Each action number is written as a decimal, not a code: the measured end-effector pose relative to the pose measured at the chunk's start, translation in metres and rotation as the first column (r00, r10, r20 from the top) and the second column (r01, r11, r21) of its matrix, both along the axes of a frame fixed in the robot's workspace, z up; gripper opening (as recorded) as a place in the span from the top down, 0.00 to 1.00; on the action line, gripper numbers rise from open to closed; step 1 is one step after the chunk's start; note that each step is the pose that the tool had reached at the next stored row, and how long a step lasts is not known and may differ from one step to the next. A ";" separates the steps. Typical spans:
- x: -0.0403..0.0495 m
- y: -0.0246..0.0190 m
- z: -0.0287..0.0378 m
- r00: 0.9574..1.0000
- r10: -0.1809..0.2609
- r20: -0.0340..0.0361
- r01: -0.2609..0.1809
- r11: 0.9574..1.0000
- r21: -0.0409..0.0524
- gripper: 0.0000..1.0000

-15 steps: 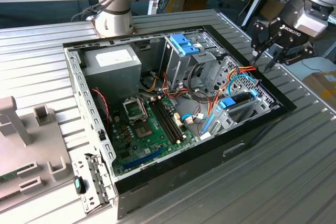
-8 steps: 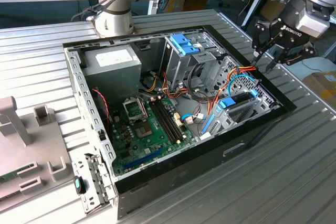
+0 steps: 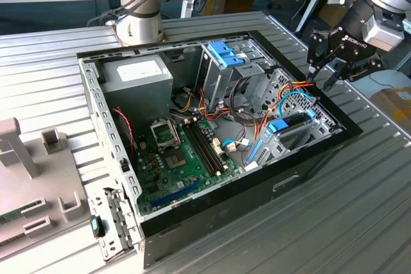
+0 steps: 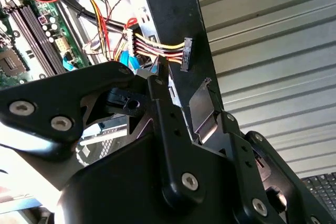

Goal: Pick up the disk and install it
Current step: 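Insert the first disk wire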

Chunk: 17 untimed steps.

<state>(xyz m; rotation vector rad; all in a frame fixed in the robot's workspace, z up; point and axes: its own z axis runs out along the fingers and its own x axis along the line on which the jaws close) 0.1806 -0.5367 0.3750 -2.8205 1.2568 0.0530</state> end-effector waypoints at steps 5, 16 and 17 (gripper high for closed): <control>0.0041 0.0023 -0.0011 1.000 0.015 0.000 -0.015 1.000 0.000 0.56; 0.0051 0.0023 -0.0081 1.000 0.018 -0.001 -0.018 1.000 0.000 0.56; 0.0051 0.0023 -0.0082 1.000 0.018 -0.001 -0.018 1.000 0.000 0.56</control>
